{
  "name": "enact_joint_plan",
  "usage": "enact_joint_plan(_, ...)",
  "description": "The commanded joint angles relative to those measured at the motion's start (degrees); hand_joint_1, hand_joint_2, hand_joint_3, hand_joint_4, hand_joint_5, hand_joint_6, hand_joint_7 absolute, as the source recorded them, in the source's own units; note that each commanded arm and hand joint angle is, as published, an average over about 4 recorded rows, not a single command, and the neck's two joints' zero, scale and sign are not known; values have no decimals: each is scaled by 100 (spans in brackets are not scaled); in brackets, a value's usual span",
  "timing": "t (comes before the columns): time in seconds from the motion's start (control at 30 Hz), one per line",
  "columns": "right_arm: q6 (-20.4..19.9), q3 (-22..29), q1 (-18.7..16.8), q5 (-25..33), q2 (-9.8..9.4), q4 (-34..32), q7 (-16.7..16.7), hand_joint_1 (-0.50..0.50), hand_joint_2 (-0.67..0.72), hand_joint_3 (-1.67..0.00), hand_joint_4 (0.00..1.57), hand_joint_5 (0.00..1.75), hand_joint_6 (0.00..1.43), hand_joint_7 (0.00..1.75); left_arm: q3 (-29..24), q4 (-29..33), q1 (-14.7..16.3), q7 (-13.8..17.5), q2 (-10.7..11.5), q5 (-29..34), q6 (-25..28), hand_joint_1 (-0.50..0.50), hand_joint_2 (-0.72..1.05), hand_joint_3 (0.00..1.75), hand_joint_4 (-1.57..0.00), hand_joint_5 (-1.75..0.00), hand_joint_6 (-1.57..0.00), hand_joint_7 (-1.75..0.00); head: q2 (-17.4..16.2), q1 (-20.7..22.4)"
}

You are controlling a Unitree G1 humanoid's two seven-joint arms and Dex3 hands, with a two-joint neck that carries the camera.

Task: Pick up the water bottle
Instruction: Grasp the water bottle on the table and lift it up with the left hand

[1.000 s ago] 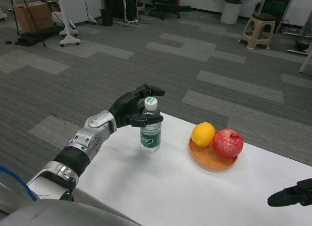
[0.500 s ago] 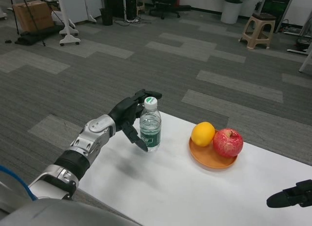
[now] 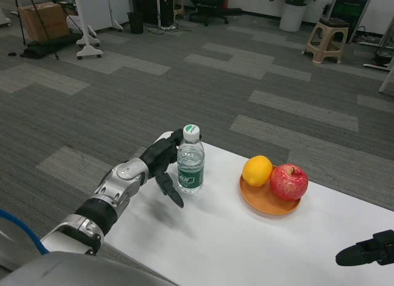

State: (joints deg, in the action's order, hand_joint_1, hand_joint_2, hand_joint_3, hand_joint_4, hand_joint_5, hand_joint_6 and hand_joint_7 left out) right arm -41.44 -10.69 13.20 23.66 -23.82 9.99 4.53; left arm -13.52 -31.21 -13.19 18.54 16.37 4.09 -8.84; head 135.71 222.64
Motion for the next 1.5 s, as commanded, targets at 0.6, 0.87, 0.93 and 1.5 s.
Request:
enact_joint_plan(0.6, -57, 5, -17, 24, 53, 91, 13, -25, 53, 0, 0, 0, 0, 0, 913, -1928, -1089, -217, -332, 1192, -1117, -50, -17, 17, 0, -146, -1, -157, -109, -13)
enact_joint_plan(0.87, -57, -6, -12, 24, 53, 113, 13, -25, 53, 0, 0, 0, 0, 0, 1023, -1994, -1089, -61, -319, 1032, -1216, -50, 5, 17, -74, -175, -105, -159, -130, -48)
enact_joint_plan(0.93, -57, -3, -17, 24, 53, 96, 13, -25, 53, 0, 0, 0, 0, 0, 1025, -2001, -1089, 38, -301, 935, -1212, -50, 14, 17, -108, -175, -122, -154, -135, -65)
enact_joint_plan(1.5, -57, 23, -45, 24, 62, 30, 13, -25, 53, 0, 0, 0, 0, 0, 1058, -2010, -1045, 493, -284, 1214, -1214, 48, 60, 17, -153, -175, -134, -155, -144, -128)
